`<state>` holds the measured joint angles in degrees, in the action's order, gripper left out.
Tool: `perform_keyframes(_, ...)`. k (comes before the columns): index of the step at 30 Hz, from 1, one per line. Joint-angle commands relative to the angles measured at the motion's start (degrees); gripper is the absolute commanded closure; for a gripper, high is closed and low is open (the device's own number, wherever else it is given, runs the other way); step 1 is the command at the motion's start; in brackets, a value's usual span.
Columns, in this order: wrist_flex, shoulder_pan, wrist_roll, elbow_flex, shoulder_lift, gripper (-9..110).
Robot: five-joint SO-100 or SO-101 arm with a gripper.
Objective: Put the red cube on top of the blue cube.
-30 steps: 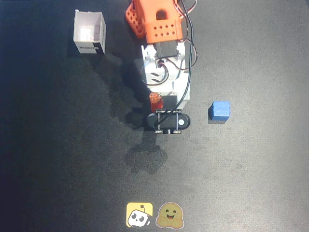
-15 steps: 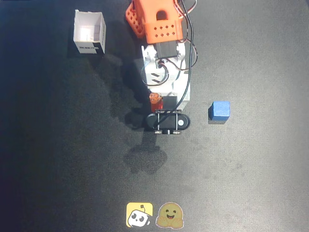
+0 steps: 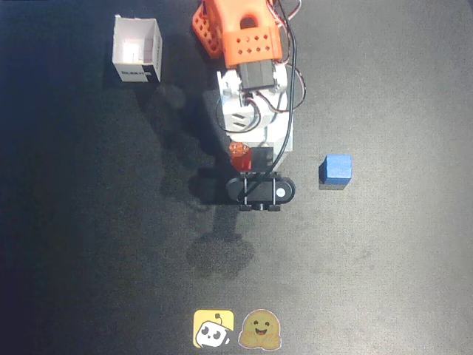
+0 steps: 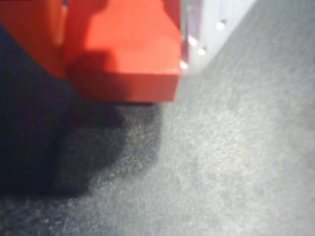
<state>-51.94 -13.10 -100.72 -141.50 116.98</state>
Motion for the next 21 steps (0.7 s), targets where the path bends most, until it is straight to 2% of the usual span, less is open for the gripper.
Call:
perform_keyframes(1,-1.58,-1.41,0.35,3.78,5.19,95)
perform_keyframes(12,-11.16,-4.04,0.44,13.54,5.54,95)
perform_keyframes(21,-13.01,-9.05,-0.44,18.19,3.87,95)
